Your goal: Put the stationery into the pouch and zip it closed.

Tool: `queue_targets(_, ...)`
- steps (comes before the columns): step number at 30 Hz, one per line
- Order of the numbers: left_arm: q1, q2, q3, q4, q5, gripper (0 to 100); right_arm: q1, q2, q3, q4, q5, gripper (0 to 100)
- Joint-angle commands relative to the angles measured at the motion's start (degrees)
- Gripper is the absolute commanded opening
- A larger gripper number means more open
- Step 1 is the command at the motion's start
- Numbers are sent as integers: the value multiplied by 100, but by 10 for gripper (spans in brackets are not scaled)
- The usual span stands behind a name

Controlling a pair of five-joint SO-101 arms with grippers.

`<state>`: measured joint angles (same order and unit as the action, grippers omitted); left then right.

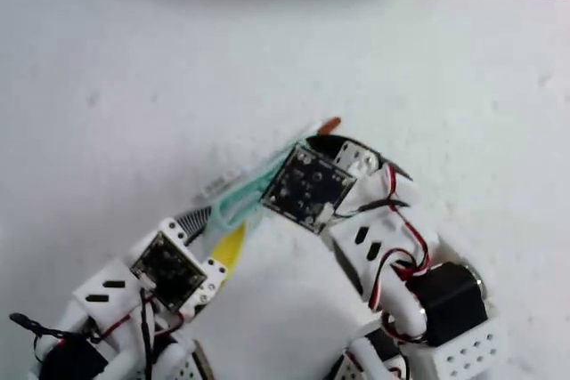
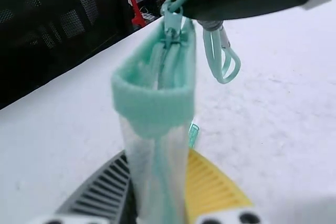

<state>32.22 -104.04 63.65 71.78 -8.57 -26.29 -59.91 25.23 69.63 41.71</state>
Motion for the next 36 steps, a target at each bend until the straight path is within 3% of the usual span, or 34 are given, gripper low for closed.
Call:
queue_targets(1, -75, -92, -114, -44, -44, 23, 418, -40, -35, -321, 79, 16)
queue_targets(25, -75, -92, -114, -44, -44, 23, 1130, -40, 510, -1121, 62, 16)
queue_targets(30, -75, -92, -114, -70, -44, 23, 866, -119, 484, -866, 35, 26)
queue_targets(36, -84, -92, -114, -105, -44, 23, 207, -576, 501, -321, 35, 290)
